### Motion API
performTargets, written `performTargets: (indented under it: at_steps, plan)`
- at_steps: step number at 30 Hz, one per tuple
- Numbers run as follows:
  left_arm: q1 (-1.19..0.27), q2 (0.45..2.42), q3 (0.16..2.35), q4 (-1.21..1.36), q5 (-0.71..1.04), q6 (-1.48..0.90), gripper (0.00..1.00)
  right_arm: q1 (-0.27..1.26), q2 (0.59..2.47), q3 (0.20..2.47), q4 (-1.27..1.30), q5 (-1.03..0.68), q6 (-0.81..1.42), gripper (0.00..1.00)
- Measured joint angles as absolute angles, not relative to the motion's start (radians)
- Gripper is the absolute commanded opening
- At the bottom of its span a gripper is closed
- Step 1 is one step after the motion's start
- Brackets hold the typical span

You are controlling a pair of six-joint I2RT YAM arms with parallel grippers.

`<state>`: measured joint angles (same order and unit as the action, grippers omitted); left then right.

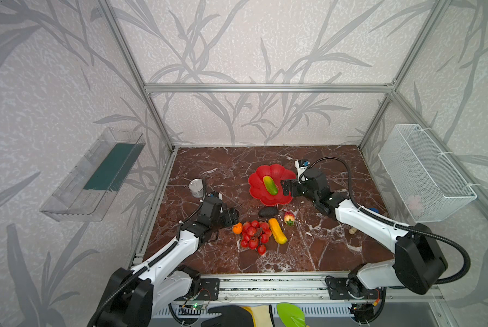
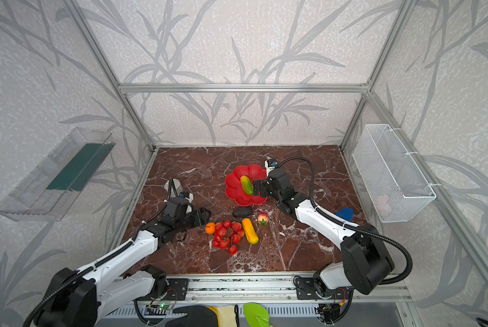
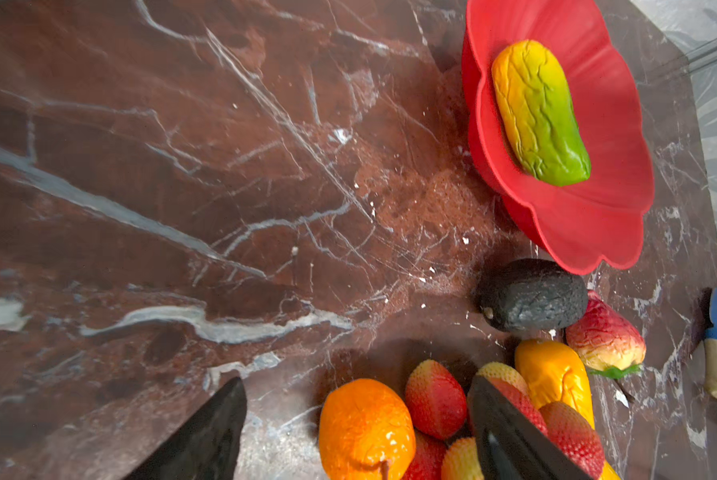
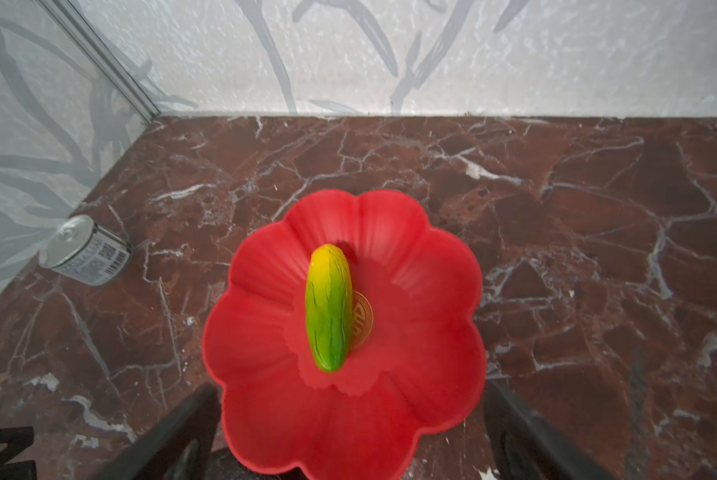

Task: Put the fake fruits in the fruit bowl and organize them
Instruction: 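Grasp the orange with the left gripper while the right gripper withdraws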

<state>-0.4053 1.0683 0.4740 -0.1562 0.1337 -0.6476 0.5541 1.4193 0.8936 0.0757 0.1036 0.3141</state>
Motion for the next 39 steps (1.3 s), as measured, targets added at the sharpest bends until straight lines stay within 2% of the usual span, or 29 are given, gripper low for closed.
performTargets:
  at_steps: [16,25,31,39]
  plan:
    - [-0.501,1.152,0.474,-0.21,0.15,-0.736,0.73,0.527,1.413,0.832,0.091,0.094,0.344,0.99]
    - [-0.52,1.283,0.51,-0.196,0.165,-0.747,0.48,0.49,1.382,0.79,0.105,0.078,0.353,0.99]
    - [-0.523,1.261,0.51,-0.22,0.147,-0.752,0.43,0.477,1.365,0.77,0.109,0.077,0.359,0.99]
    - [-0.523,1.107,0.624,-0.344,0.062,-0.642,0.43,0.469,1.366,0.759,0.114,0.068,0.368,0.99]
